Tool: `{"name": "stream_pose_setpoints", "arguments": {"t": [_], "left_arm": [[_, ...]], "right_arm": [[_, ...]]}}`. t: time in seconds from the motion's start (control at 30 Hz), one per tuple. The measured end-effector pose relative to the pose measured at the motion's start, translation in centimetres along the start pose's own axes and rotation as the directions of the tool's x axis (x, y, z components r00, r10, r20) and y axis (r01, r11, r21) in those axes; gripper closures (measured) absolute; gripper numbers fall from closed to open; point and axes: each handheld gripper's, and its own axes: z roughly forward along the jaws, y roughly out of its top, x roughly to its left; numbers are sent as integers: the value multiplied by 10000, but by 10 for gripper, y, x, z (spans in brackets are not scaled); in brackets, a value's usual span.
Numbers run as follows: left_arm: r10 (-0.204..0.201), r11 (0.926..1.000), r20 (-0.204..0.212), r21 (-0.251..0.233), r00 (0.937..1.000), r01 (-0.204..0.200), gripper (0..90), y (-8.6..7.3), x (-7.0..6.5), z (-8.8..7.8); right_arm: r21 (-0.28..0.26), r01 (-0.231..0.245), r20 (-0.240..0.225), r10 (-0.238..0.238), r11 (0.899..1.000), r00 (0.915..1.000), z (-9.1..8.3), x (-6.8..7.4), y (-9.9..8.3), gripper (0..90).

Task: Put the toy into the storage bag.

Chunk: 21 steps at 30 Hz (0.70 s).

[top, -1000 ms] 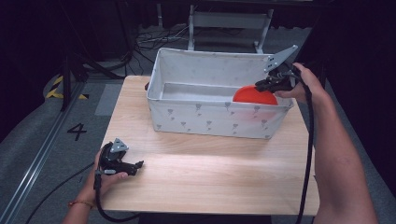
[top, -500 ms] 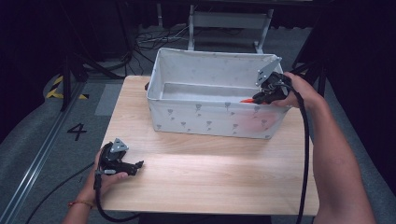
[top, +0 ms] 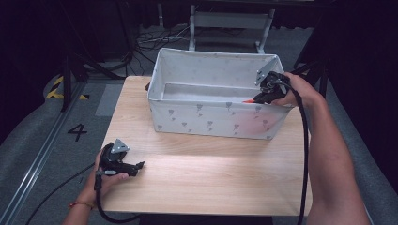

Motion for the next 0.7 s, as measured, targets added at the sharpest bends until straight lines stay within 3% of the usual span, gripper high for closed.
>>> {"name": "stream_pose_setpoints", "arguments": {"t": [0.17,0.37,0.7], "left_arm": [[-3,10000,2,0,10000,3,35,0,0,0],[6,10000,16,1,10000,-6,35,0,0,0],[1,10000,1,0,10000,-1,35,0,0,0]], "right_arm": [[423,-11,-382,27,9991,9993,8,-1,1,814],[745,-18,-504,56,9972,9987,12,-1,3,812],[672,-182,-471,214,9976,9987,9,-2,1,780]]}}
